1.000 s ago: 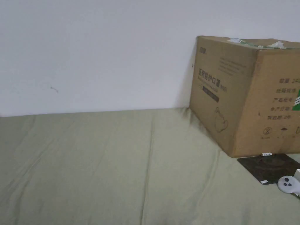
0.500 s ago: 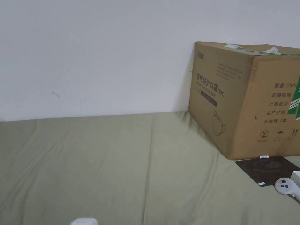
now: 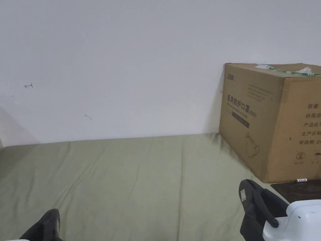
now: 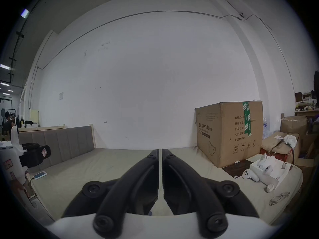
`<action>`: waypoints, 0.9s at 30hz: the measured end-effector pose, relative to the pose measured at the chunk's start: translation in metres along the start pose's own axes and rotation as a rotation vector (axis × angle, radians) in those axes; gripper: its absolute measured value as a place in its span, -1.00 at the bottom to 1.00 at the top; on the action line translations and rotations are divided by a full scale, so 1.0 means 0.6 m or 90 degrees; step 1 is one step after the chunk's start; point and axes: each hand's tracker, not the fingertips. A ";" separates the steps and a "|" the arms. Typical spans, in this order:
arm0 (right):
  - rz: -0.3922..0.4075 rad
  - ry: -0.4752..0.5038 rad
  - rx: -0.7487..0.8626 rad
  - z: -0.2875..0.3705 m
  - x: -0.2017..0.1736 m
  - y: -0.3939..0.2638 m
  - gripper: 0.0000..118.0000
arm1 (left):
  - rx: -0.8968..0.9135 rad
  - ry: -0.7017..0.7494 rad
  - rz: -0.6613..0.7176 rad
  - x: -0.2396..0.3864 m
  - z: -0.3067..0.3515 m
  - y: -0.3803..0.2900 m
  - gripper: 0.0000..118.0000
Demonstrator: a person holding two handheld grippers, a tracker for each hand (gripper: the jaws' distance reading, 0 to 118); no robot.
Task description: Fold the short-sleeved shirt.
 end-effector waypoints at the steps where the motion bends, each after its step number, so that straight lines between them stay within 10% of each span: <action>1: 0.000 -0.002 0.002 0.003 -0.001 -0.002 -0.95 | -0.004 -0.003 0.004 0.000 0.002 -0.001 -0.99; 11: 0.013 -0.001 -0.035 0.003 0.004 -0.003 -0.95 | 0.001 0.023 0.017 -0.017 0.007 -0.002 -0.99; 15: -0.025 0.148 -0.292 -0.057 0.001 -0.063 -0.95 | -0.019 0.005 0.030 -0.037 0.003 -0.015 -0.99; 22: 0.012 0.176 -0.621 -0.204 -0.030 -0.255 -0.95 | -0.130 -0.039 0.101 -0.079 -0.043 -0.058 -0.99; 27: -0.157 0.136 -0.753 -0.261 0.017 -0.362 -0.95 | -0.206 -0.085 0.153 -0.131 -0.109 -0.090 -0.99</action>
